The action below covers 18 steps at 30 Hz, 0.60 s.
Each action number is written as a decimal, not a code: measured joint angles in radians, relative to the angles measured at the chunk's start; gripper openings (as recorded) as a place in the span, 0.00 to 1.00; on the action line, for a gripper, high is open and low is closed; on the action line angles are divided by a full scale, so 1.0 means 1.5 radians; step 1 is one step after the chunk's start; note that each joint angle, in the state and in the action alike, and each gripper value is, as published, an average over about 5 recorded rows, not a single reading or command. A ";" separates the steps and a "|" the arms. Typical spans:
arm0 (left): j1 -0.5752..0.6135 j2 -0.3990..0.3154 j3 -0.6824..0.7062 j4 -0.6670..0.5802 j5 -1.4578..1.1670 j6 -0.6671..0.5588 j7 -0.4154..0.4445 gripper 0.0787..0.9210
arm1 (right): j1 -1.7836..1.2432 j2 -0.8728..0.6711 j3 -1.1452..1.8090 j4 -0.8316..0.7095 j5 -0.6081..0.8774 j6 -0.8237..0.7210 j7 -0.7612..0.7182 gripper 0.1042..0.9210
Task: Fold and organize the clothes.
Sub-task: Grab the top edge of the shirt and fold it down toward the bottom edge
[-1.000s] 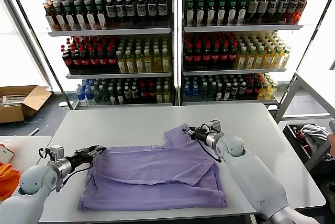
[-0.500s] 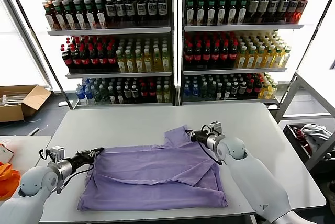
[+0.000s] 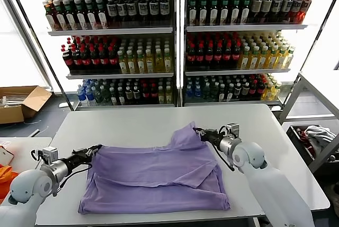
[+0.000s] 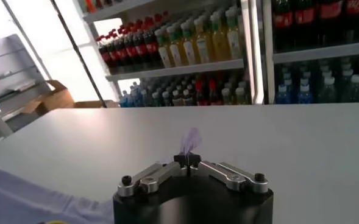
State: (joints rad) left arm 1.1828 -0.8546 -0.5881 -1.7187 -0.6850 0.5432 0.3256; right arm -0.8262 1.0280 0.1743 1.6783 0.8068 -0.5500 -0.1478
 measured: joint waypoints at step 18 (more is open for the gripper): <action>0.212 -0.014 -0.160 -0.178 -0.007 0.009 -0.008 0.01 | -0.341 -0.020 0.198 0.300 -0.010 0.016 0.006 0.00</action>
State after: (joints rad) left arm 1.5012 -0.8759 -0.8280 -1.9864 -0.6953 0.5566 0.3132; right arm -1.3378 0.9984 0.4719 2.1283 0.7911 -0.5263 -0.1392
